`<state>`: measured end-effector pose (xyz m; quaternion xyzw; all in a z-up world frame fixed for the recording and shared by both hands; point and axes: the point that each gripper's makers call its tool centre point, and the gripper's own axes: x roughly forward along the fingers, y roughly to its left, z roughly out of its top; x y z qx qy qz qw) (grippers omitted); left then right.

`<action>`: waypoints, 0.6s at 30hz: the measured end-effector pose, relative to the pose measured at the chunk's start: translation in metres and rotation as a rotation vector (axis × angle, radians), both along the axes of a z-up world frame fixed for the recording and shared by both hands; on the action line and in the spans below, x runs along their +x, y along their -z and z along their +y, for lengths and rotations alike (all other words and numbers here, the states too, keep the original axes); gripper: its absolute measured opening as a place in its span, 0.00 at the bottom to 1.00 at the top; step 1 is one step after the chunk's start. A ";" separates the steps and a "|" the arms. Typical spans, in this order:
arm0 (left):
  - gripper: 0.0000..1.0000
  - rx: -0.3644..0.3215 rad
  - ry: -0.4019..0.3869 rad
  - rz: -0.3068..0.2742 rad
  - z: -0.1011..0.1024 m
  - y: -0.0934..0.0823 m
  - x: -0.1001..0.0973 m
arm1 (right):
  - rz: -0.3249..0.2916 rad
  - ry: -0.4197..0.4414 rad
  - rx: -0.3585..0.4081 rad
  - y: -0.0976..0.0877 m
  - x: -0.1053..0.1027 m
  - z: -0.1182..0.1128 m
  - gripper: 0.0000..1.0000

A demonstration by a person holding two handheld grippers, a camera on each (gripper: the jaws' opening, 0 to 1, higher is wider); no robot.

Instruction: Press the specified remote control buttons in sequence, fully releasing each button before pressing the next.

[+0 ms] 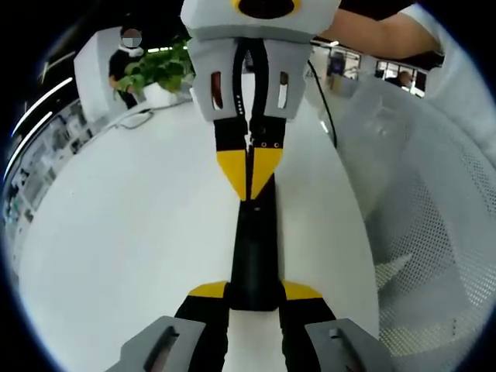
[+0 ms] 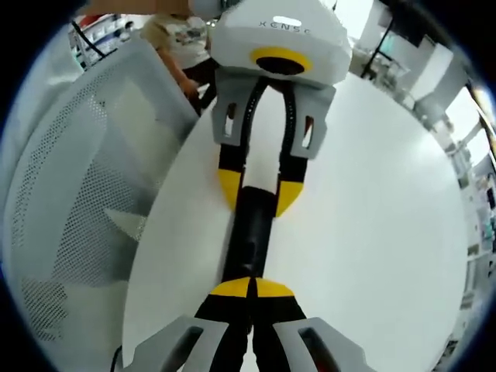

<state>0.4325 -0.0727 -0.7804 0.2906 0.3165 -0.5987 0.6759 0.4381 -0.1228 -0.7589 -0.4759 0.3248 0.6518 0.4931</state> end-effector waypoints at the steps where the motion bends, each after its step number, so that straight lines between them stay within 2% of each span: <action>1: 0.24 0.000 0.000 0.000 0.000 0.000 0.000 | -0.002 -0.001 0.000 0.000 0.000 0.000 0.00; 18: 0.24 -0.001 0.001 0.000 0.000 0.000 0.000 | 0.007 -0.015 -0.004 0.001 -0.002 0.004 0.00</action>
